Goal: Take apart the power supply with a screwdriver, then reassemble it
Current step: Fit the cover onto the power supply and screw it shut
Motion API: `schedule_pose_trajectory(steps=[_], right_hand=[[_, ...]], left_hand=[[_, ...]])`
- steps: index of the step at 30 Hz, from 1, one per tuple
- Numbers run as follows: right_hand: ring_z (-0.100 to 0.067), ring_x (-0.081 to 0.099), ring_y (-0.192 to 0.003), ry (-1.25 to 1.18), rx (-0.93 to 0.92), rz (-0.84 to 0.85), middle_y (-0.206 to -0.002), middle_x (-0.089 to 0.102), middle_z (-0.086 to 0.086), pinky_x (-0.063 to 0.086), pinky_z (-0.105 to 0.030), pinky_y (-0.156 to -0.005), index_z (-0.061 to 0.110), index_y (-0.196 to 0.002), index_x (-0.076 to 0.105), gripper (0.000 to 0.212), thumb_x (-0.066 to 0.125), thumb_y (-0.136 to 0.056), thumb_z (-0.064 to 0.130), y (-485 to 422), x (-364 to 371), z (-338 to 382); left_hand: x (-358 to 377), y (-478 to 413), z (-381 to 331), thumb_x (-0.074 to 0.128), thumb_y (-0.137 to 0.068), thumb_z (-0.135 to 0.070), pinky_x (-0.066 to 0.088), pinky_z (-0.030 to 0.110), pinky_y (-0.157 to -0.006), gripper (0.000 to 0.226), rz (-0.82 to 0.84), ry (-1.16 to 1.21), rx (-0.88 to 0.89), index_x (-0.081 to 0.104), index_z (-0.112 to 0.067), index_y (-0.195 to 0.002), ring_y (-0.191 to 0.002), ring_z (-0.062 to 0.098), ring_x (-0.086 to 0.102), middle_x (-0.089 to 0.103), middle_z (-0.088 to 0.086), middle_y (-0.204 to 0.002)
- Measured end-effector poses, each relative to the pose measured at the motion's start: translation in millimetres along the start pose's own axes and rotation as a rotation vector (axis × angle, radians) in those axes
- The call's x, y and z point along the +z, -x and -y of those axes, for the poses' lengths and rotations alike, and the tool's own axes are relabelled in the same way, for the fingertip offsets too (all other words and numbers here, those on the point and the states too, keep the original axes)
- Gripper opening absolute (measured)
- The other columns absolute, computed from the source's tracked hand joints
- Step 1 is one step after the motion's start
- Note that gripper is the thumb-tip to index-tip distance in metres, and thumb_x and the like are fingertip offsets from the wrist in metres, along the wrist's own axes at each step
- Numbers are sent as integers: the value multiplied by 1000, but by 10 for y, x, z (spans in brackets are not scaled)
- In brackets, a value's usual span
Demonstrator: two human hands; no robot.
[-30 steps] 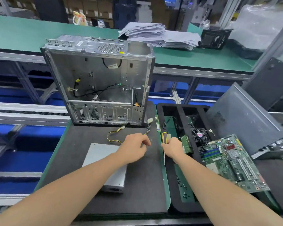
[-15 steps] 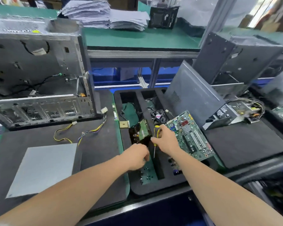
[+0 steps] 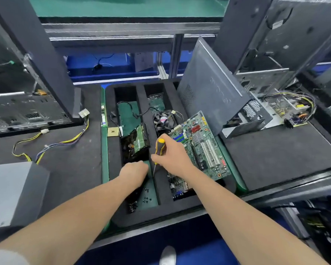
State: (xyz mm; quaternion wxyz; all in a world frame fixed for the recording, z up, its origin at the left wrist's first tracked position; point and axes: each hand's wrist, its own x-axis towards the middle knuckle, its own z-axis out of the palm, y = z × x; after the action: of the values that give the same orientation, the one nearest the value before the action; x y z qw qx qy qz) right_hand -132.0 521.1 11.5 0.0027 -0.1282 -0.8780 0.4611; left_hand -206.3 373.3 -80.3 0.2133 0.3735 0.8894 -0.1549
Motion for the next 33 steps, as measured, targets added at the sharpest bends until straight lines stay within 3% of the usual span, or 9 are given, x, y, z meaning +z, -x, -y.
schedule_pose_trajectory(steps=[4, 8, 13, 16, 20, 24, 26, 29, 33], right_hand=[[-32, 65, -74, 0, 1, 8, -78, 69, -5, 55, -46, -71, 12, -93, 54, 24, 75, -83, 14, -18, -18, -6], [-33, 68, -76, -5, 7, -5, -79, 70, -5, 57, -50, -74, 13, -93, 54, 23, 74, -82, 13, -37, -1, 25], [-32, 69, -76, 2, 39, -46, -81, 69, -6, 59, -51, -68, 15, -98, 50, 29, 74, -83, 9, -102, 6, 89], [-33, 71, -78, 16, 57, -51, -83, 70, -9, 59, -52, -71, 15, -100, 49, 30, 74, -84, 7, -119, 33, 114], [-32, 68, -79, 40, 61, -50, -82, 68, -6, 57, -49, -72, 17, -99, 50, 29, 74, -83, 9, -110, 93, 110], [-21, 59, -68, 65, 47, -51, -81, 68, -5, 51, -38, -63, 17, -100, 50, 30, 74, -84, 10, -110, 92, 87], [-19, 57, -66, 74, 44, -53, -81, 67, -5, 48, -33, -59, 16, -101, 50, 29, 74, -85, 10, -115, 81, 80], [-16, 55, -64, 76, 30, -54, -78, 66, -1, 44, -28, -57, 16, -99, 50, 29, 73, -84, 9, -108, 87, 73], [-18, 54, -64, 91, 16, -46, -78, 65, 0, 47, -34, -59, 18, -98, 49, 29, 73, -83, 10, -93, 100, 64]], left_hand=[[1, -59, 27, 55, -91, 10, 55, 46, -90, 42, 65, 68, -34, 57, -7, -129, -121, 34, 65, 58, 9, -130], [-18, -10, 29, 57, -88, 15, 54, 46, -82, 45, 62, 96, -58, 59, -5, -127, -120, 36, 64, 56, 9, -126], [-179, 69, 84, 58, -90, 13, 49, 37, -75, 34, 42, 176, -51, 59, 1, -122, -111, 38, 66, 57, 16, -119], [-191, 168, 115, 59, -92, 10, 48, 39, -75, 28, 43, 138, -21, 60, 0, -118, -109, 39, 66, 57, 17, -119], [-74, 250, 48, 57, -85, 15, 51, 41, -74, 37, -24, 48, -12, 63, -8, -113, -108, 35, 67, 61, 11, -118], [-6, 305, 1, 62, -87, 0, 47, 38, -81, 27, -125, -24, 69, 66, -14, -110, -108, 32, 66, 65, 8, -115], [63, 359, -53, 61, -86, -4, 47, 38, -87, 23, -104, -42, 94, 68, -15, -106, -106, 33, 67, 68, 8, -113], [102, 386, -188, 58, -86, -2, 46, 38, -75, 23, -53, -5, 73, 67, -13, -105, -100, 37, 70, 69, 11, -111], [120, 342, -296, 60, -86, 5, 51, 41, -76, 27, -46, 20, 77, 65, -7, -110, -102, 40, 70, 67, 14, -113]])
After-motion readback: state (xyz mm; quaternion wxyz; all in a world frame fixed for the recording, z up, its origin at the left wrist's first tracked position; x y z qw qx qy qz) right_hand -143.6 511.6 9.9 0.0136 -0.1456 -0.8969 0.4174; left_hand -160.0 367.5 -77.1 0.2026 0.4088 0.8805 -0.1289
